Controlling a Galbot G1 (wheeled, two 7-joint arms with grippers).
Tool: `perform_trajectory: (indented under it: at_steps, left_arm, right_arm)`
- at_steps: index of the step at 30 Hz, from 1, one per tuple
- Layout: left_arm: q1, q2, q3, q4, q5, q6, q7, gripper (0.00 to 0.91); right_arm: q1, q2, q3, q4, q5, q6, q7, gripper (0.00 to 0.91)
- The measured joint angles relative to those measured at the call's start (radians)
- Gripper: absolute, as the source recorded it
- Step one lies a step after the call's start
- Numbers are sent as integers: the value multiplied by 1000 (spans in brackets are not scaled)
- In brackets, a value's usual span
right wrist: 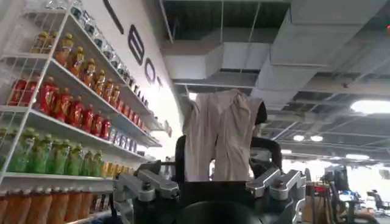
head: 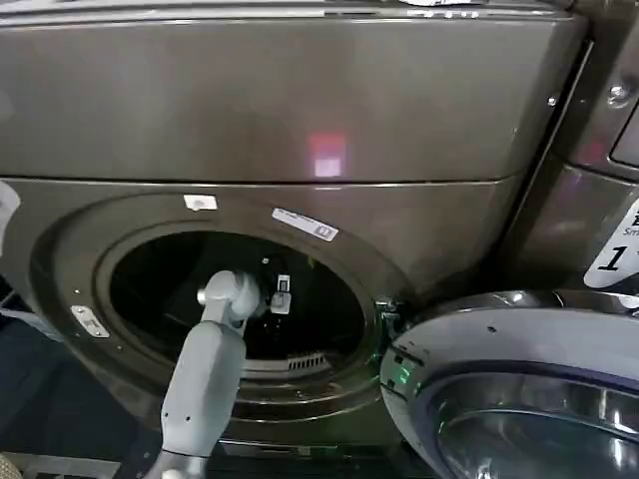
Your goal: Grasp the clothes from the dryer.
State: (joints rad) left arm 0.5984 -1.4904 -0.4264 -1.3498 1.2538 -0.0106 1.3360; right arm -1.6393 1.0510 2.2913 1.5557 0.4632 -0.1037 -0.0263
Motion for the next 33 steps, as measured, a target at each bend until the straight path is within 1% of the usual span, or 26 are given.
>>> perform_trajectory:
  at_steps: [4,5,6,7,8,22,33]
  left_arm:
    - [-6,4,-4,36,-18,9,0,907]
    - [-8,5,-5,45,-22,11,0,478]
    - [-10,6,-6,53,-26,13,0,102]
    - [-12,7,-6,60,-31,17,0,102]
    - [-13,9,-7,60,-38,20,1,0]
    - [-17,27,-3,84,-191,51,-7,0]
    - [-9,26,-15,97,-237,55,-24,0]
  right_arm:
    - [2,0,-1,3,0,-1,1,907]
    - [2,0,-1,5,0,-1,1,907]
    - [2,0,-1,6,0,-1,1,907]
    - [2,0,-1,7,0,-2,1,907]
    - [3,0,-2,8,0,-2,1,907]
    - [6,6,-11,10,0,-1,1,907]
    - [11,9,-20,10,-8,1,-3,907]
